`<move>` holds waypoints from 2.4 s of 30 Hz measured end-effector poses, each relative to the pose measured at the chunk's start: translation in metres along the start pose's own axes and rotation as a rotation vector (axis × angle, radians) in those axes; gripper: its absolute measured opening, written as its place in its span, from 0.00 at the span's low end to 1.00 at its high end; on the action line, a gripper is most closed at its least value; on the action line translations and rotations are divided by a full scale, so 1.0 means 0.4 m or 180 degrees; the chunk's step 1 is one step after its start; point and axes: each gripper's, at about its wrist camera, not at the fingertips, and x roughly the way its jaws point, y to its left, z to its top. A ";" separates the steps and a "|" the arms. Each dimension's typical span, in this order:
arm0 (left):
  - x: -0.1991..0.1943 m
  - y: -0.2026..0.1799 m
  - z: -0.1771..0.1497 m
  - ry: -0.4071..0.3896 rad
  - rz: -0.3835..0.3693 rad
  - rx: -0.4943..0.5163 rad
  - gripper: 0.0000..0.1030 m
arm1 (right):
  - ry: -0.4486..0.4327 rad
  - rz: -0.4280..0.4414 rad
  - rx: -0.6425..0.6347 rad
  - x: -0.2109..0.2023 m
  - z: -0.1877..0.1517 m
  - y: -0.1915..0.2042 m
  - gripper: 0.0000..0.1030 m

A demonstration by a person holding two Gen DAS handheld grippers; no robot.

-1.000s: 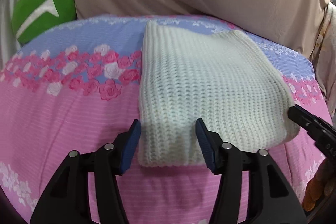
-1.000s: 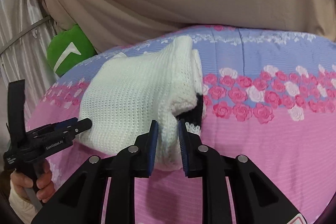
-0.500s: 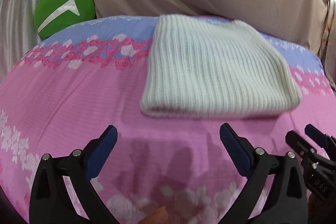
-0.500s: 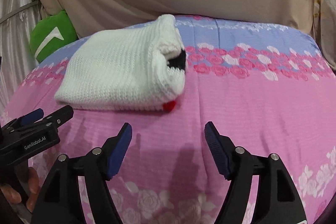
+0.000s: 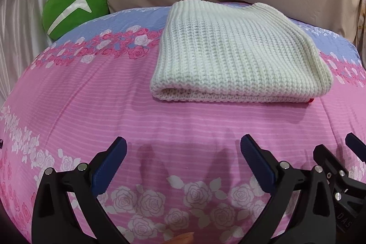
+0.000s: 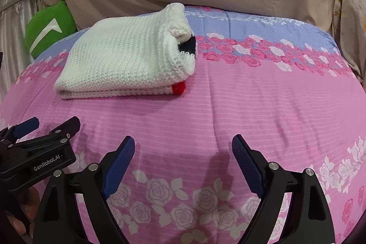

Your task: Fold small clothes

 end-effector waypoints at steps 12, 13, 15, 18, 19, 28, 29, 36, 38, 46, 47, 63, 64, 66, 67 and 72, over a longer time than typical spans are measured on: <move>-0.001 -0.014 -0.001 -0.0032 0.0081 0.0089 0.95 | 0.0006 -0.0013 -0.0008 0.001 0.000 -0.001 0.82; -0.001 -0.016 -0.001 -0.0032 0.0089 0.0096 0.95 | 0.0005 -0.0012 -0.0007 0.000 -0.001 -0.001 0.82; -0.001 -0.018 -0.001 -0.0033 0.0105 0.0108 0.95 | 0.0009 -0.0013 -0.0008 0.001 -0.001 0.000 0.82; -0.002 -0.018 -0.002 -0.0032 0.0116 0.0111 0.95 | 0.0011 -0.0016 -0.0013 0.001 -0.001 0.001 0.82; -0.002 -0.018 -0.002 -0.0033 0.0120 0.0111 0.95 | 0.0012 -0.0018 -0.0012 0.000 -0.001 0.002 0.82; -0.005 -0.021 0.000 -0.0046 0.0172 0.0146 0.95 | 0.0013 -0.0013 -0.0016 0.001 -0.001 0.001 0.82; -0.005 -0.021 0.000 -0.0045 0.0178 0.0147 0.95 | 0.0011 -0.0012 -0.0017 0.001 -0.001 0.001 0.82; -0.006 -0.020 0.002 -0.0046 0.0174 0.0169 0.95 | 0.0012 -0.0010 -0.0020 0.002 0.000 0.000 0.82; -0.006 -0.021 0.003 -0.0046 0.0181 0.0175 0.95 | 0.0013 -0.0010 -0.0020 0.002 0.000 0.000 0.82; -0.012 -0.023 0.003 -0.0094 0.0182 0.0212 0.95 | 0.0012 -0.0011 -0.0021 0.001 0.000 0.001 0.82; -0.013 -0.023 0.003 -0.0103 0.0175 0.0216 0.95 | 0.0013 -0.0011 -0.0022 0.002 0.000 0.001 0.82; -0.013 -0.028 0.003 -0.0125 0.0204 0.0258 0.95 | 0.0008 -0.0076 -0.0073 0.002 0.000 0.007 0.82; -0.012 -0.026 0.003 -0.0124 0.0200 0.0263 0.95 | 0.0002 -0.0075 -0.0069 0.001 0.000 0.007 0.82; -0.012 -0.028 0.003 -0.0124 0.0203 0.0278 0.95 | 0.0003 -0.0075 -0.0070 0.000 0.000 0.007 0.82; -0.013 -0.029 0.002 -0.0131 0.0204 0.0286 0.95 | 0.0005 -0.0078 -0.0071 0.000 -0.001 0.009 0.82; -0.013 -0.029 0.001 -0.0128 0.0211 0.0298 0.95 | -0.0005 -0.0074 -0.0085 -0.005 -0.001 0.010 0.82</move>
